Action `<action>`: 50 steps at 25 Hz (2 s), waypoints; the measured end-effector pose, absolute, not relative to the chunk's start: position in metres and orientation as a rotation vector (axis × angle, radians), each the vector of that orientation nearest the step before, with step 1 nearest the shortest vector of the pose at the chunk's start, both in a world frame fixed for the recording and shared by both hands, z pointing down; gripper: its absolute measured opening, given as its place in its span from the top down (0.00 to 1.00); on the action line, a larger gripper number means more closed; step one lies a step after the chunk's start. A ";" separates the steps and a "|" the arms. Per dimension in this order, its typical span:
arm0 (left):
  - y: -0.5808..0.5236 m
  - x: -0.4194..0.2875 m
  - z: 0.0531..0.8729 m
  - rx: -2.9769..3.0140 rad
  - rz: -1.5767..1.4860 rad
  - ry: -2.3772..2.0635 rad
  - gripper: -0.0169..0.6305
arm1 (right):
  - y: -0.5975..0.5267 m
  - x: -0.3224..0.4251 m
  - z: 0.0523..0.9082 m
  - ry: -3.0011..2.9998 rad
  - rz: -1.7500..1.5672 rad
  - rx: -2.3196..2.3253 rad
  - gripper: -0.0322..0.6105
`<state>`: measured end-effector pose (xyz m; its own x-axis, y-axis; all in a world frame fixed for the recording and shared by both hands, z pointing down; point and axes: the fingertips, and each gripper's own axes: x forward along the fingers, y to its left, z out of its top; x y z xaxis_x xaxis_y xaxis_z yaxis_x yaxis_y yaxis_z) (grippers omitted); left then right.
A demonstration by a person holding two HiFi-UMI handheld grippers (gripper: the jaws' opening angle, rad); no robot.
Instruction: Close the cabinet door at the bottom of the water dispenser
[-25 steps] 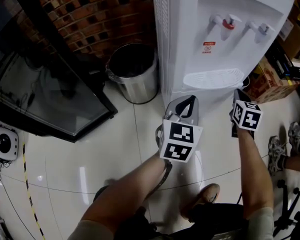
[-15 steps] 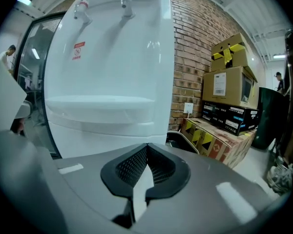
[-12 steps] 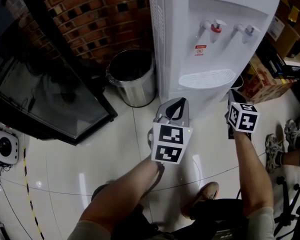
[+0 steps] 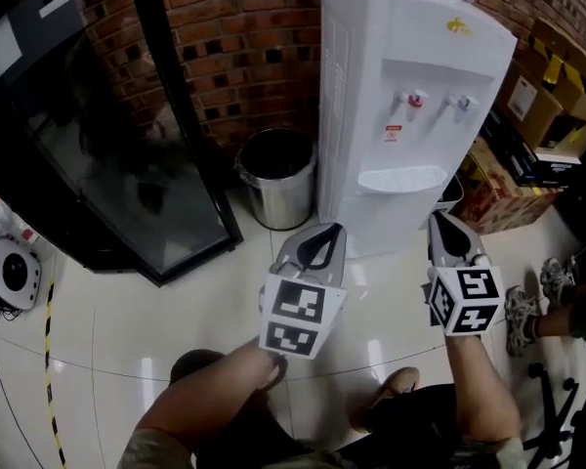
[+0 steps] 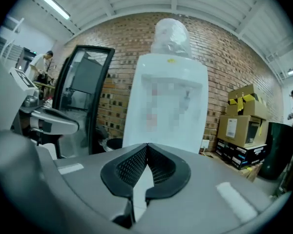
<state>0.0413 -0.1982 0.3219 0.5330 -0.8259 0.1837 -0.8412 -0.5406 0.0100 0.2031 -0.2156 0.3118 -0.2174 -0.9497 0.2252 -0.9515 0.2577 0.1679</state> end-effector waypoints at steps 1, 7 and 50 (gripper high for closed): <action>-0.185 0.036 0.316 2.680 0.237 -1.450 0.97 | -0.203 0.192 0.306 -2.281 -0.011 1.736 0.95; -0.121 -0.008 0.308 2.701 0.208 -1.477 0.97 | -0.134 0.139 0.308 -2.418 -0.024 1.544 0.95; -0.064 -0.014 0.350 2.611 0.180 -1.581 0.97 | -0.050 0.059 0.352 -2.600 0.203 1.277 0.95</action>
<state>-0.0140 -0.0637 0.3504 0.4594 -0.8765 0.1440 -0.8864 -0.4627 0.0113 0.0590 -0.0500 0.3517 -0.5905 -0.7599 0.2718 -0.7929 0.6090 -0.0201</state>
